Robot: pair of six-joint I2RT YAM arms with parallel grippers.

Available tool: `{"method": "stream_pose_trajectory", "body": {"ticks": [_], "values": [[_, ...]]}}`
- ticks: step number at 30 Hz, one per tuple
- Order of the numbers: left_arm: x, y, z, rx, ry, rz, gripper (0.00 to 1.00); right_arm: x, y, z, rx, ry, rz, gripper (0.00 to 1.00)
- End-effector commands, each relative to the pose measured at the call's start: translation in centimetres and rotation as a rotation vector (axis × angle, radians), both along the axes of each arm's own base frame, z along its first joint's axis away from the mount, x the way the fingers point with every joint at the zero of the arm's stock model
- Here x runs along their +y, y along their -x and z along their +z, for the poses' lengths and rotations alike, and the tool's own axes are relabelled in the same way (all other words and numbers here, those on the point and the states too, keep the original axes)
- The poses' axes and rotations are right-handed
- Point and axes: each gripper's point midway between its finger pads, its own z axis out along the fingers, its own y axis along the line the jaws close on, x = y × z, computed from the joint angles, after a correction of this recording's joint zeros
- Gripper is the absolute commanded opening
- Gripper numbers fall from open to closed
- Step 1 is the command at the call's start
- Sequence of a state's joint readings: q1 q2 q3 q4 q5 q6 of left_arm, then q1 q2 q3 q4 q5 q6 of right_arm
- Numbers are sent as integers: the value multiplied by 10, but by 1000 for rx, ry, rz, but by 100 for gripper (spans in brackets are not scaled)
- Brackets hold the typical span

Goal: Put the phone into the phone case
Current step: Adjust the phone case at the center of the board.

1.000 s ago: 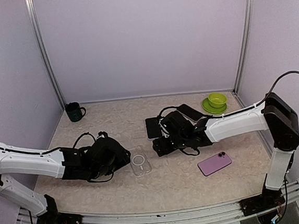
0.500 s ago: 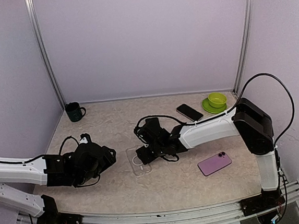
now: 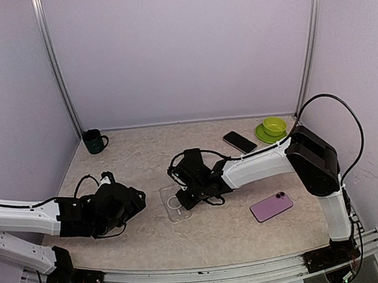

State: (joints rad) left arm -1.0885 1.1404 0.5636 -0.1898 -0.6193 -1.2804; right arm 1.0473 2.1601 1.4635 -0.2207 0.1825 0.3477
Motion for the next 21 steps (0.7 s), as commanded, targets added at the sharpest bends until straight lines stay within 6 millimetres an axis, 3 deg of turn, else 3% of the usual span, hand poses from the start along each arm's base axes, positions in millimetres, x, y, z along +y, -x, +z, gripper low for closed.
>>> {"method": "stream_pose_trajectory", "body": {"ticks": [1,8,21], "values": [[6,-2,-2,-9,3,29,58,10,6,-3,22,-2,60,16],[7,-2,-3,-5,7,31,58,25,14,7,-2,-25,204,0],[7,-1,-7,5,11,37,58,53,30,17,-103,4,563,0]]}}
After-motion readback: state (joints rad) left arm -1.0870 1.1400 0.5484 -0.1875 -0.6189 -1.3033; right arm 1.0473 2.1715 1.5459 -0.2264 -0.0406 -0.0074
